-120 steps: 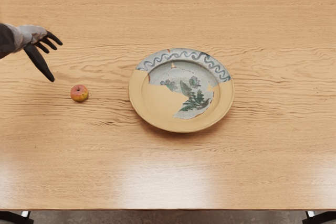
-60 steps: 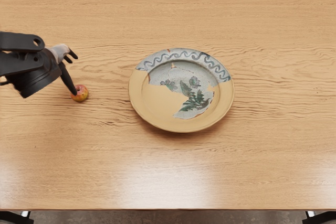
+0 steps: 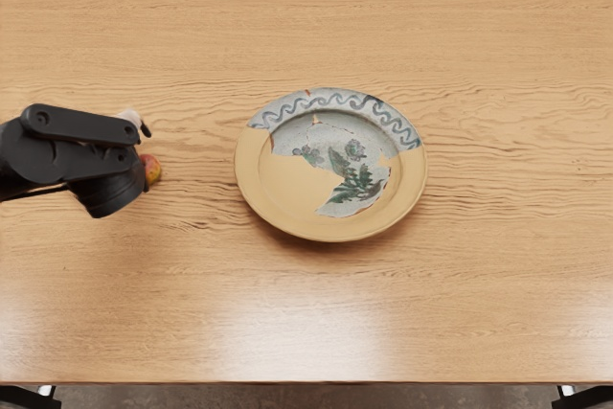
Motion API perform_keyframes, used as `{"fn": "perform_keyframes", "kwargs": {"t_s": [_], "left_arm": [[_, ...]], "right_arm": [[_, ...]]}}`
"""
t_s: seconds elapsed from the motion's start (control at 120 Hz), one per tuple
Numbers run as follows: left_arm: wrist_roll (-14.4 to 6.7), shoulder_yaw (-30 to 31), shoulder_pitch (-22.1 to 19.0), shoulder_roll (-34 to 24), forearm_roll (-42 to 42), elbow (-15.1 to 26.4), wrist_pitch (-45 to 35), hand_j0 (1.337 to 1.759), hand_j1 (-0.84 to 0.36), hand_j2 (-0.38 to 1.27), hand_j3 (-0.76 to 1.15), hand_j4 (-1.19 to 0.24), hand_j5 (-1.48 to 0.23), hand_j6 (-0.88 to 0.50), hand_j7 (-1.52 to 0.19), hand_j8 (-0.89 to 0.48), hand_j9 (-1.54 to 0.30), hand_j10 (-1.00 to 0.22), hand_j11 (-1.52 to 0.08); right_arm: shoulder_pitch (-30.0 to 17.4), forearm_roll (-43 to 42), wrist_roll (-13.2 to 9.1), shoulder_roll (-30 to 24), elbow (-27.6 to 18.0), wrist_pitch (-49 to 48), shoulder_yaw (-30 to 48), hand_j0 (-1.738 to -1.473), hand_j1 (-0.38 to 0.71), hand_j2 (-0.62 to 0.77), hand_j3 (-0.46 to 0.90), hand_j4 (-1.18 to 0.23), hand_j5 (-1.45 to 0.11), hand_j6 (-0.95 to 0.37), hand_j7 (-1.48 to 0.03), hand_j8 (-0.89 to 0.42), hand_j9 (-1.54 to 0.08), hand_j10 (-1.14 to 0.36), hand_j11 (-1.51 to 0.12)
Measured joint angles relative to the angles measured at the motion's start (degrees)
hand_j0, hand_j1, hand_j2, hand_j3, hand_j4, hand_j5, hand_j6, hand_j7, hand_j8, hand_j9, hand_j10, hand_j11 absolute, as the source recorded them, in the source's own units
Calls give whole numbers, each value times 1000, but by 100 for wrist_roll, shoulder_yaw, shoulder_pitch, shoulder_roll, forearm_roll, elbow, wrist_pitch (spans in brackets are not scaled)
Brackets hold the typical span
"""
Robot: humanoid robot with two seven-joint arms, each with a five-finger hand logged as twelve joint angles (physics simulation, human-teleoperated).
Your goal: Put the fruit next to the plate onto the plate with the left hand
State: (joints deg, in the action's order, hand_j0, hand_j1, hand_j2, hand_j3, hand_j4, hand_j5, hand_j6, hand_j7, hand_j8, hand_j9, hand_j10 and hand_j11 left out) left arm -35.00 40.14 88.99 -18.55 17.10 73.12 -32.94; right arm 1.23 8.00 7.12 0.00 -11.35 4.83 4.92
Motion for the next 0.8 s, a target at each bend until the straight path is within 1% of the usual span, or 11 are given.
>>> {"fn": "perform_keyframes", "kwargs": {"t_s": [0.125, 0.2, 0.642, 0.725, 0.8], "left_arm": [[0, 2, -40, 87, -2, -159, -8, 1658, -71, 72, 0, -352, -456, -352, -456, -352, -456, -352, -456], [0, 2, -73, 169, 0, -194, -10, 1658, -98, 76, 0, -374, -486, -375, -486, -375, -486, -375, -486], [0, -4, -216, 255, 2, -260, -17, 1658, -229, 104, 0, -490, -639, -490, -639, -490, -639, -490, -639], [-1, -1, -239, 255, 7, -262, -11, 1656, -245, 66, 0, -516, -682, -519, -684, -516, -684, -516, -683], [-2, 1, -237, 264, 15, -263, -10, 1655, -250, 91, 0, -546, -713, -505, -722, -515, -722, -542, -721]], "right_arm": [[0, 0, 0, 0, 2, 0, 0, -1658, -307, -7, 0, -35, -45, -35, -45, -35, -45, -35, -45], [0, 0, 0, 0, 3, 0, 0, -1658, -307, -7, 0, -35, -45, -35, -45, -35, -45, -35, -45], [0, 1, 0, 0, 10, 0, 0, -1658, -307, -7, 0, -35, -45, -35, -45, -35, -45, -35, -45], [0, 2, 0, 0, 10, 0, 0, -1658, -307, -7, 0, -35, -45, -35, -45, -35, -45, -35, -45], [0, 1, 0, 0, 10, 0, 0, -1658, -307, -7, 0, -35, -45, -35, -45, -35, -45, -35, -45]]}}
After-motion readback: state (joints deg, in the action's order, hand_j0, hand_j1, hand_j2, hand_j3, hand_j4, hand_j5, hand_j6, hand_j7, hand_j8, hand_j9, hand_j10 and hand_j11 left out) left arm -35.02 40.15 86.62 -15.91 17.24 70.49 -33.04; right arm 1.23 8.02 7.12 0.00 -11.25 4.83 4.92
